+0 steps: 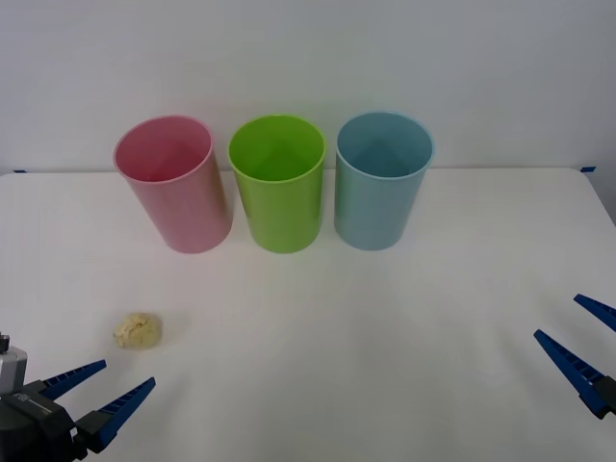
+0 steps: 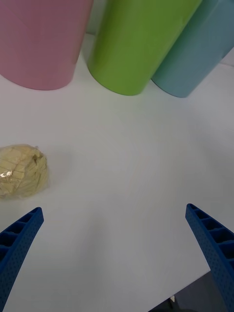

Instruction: Put cans in the blue bin and PET bottles in the pink bin and trash in the green bin.

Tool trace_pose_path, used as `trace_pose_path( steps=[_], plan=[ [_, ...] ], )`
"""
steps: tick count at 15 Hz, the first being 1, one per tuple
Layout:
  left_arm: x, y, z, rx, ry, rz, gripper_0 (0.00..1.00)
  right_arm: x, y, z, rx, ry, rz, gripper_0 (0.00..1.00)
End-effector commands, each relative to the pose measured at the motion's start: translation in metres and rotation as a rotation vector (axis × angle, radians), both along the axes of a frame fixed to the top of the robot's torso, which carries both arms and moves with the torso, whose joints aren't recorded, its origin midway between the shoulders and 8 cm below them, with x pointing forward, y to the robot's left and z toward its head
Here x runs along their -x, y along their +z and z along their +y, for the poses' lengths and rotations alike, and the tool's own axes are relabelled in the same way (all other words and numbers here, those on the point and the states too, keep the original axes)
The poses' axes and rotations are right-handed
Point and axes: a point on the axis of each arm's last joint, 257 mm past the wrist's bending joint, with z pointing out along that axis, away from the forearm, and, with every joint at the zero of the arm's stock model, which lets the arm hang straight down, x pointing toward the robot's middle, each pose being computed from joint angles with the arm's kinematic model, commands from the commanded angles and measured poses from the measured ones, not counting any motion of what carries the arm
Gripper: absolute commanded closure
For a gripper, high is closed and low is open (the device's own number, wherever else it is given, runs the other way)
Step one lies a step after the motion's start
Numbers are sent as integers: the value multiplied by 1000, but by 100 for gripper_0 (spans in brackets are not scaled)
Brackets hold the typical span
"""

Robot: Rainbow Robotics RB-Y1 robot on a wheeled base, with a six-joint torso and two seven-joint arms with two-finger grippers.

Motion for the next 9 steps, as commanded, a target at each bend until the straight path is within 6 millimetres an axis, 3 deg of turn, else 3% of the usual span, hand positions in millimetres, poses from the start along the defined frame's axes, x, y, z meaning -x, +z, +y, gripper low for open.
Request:
trace_pose_path(
  steps=[1, 4, 9],
  plan=[
    [0, 0, 0, 0, 0, 0, 0, 0, 0, 0, 0, 0, 0, 0],
    [-12, 17, -3, -34, -18, -55, 0, 0, 0, 0, 0, 0, 0, 0],
    [-15, 16, -4, -44, -9, -55, 0, 0, 0, 0, 0, 0, 0, 0]
  ],
)
